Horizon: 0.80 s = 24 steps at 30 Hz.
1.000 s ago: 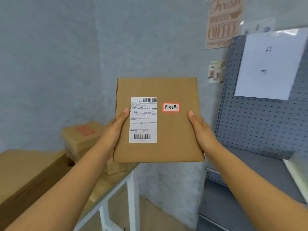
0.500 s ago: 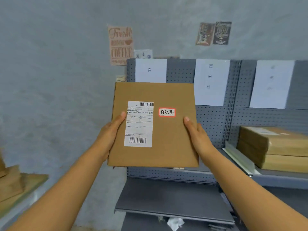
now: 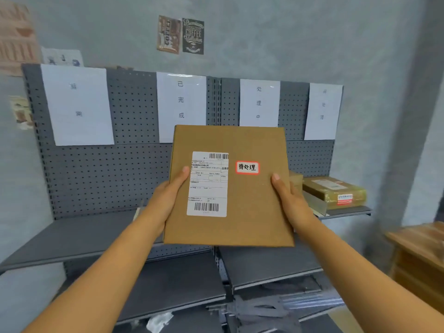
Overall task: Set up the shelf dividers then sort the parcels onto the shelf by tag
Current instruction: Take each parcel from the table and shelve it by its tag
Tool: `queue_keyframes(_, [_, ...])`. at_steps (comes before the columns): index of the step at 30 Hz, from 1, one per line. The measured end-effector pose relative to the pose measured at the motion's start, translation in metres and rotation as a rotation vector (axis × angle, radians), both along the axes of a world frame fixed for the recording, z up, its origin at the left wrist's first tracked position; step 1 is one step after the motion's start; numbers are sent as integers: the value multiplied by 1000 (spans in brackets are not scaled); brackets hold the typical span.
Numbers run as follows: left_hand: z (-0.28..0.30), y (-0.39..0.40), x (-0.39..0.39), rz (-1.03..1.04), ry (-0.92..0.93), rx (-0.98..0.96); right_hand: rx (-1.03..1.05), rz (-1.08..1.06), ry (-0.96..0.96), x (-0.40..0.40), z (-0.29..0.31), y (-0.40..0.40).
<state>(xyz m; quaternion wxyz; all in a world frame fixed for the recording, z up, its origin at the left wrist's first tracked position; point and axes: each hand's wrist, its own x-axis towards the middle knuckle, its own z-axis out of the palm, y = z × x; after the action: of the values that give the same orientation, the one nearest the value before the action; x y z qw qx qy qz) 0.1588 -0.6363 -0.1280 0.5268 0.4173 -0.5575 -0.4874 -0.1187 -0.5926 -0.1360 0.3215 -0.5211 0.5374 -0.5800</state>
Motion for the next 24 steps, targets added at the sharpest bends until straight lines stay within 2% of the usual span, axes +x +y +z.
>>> queue_keyframes(8, [2, -83, -158, -228, -22, 9, -6, -194, -17, -144, -8, -27])
queue_keyframes(16, [1, -156, -293, -327, -31, 63, 8, -387, -16, -264, -11, -68])
queue_keyframes(24, [-7, -188, -431, -419, -72, 65, 31, -374, -35, -398, -24, -96])
